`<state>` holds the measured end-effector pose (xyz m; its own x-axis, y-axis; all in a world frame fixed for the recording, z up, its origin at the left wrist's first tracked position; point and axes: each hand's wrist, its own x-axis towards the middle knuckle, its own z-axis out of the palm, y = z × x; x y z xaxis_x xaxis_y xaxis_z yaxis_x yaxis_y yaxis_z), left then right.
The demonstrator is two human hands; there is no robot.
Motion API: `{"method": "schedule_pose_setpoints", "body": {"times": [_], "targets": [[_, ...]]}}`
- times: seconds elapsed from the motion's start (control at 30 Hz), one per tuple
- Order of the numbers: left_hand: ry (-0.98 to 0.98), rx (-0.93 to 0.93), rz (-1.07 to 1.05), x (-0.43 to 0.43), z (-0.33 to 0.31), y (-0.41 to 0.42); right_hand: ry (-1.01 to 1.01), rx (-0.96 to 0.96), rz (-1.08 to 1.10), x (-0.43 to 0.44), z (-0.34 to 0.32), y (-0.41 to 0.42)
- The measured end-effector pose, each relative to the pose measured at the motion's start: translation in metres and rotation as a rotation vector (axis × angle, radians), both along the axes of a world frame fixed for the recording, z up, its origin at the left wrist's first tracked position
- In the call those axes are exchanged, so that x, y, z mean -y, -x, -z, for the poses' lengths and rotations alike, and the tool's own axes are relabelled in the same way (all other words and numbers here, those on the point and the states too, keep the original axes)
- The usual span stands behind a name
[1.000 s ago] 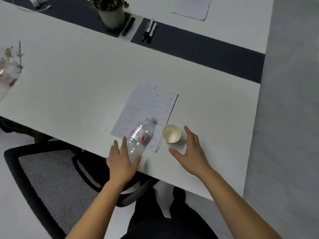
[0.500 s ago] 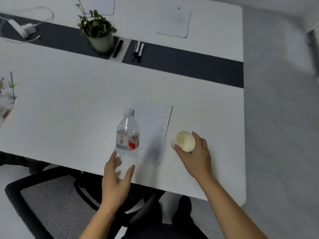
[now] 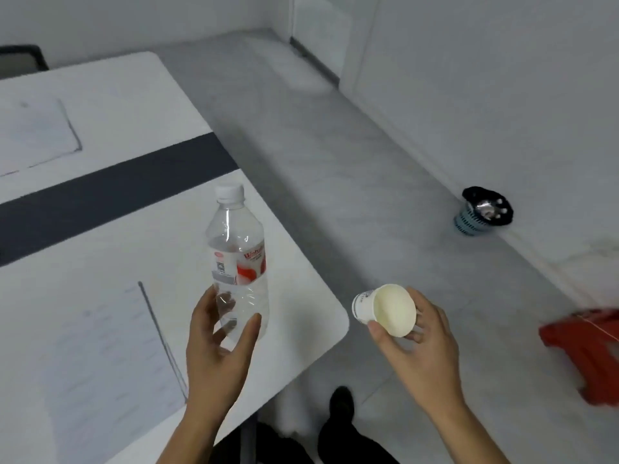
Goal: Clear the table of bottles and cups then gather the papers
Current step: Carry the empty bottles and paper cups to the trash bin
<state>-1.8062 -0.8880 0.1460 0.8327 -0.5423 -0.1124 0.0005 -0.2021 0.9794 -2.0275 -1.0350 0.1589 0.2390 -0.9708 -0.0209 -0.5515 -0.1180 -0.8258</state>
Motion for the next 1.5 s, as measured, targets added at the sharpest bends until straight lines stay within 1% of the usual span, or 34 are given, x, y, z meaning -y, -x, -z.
{"method": "schedule_pose_setpoints", "body": {"times": [0.13, 0.27, 0.5, 0.63, 0.8, 0.93, 1.03, 1.13, 1.2, 1.37, 1.5], "targets": [[0.035, 0.024, 0.186, 0.068, -0.021, 0.049, 0.054, 0.109, 0.223, 0.027, -0.01, 0.067], [0.065, 0.07, 0.338, 0.129, -0.038, 0.109, 0.059, 0.194, 0.365, 0.058, -0.005, 0.13], [0.116, 0.069, 0.397, 0.242, -0.038, 0.217, 0.082, 0.276, 0.474, 0.154, 0.008, 0.247], [0.155, 0.064, 0.412, 0.314, -0.04, 0.263, 0.113, 0.262, 0.486, 0.224, 0.007, 0.294], [0.167, 0.07, 0.374, 0.393, -0.04, 0.287, 0.106, 0.236, 0.461, 0.305, 0.008, 0.321], [0.142, 0.066, 0.347, 0.471, -0.018, 0.286, 0.083, 0.193, 0.442, 0.383, 0.023, 0.319], [0.141, 0.026, 0.367, 0.544, -0.003, 0.284, 0.09, 0.156, 0.441, 0.451, 0.028, 0.316], [0.124, -0.004, 0.452, 0.635, -0.002, 0.281, 0.113, 0.109, 0.465, 0.524, 0.023, 0.32], [0.099, -0.002, 0.528, 0.695, -0.016, 0.282, 0.117, 0.106, 0.517, 0.566, 0.013, 0.326], [0.036, 0.104, 0.751, 0.839, -0.042, 0.306, 0.114, 0.177, 0.692, 0.655, -0.003, 0.352], [0.01, 0.156, 0.875, 0.938, -0.03, 0.341, 0.082, 0.194, 0.808, 0.719, 0.014, 0.378]]}}
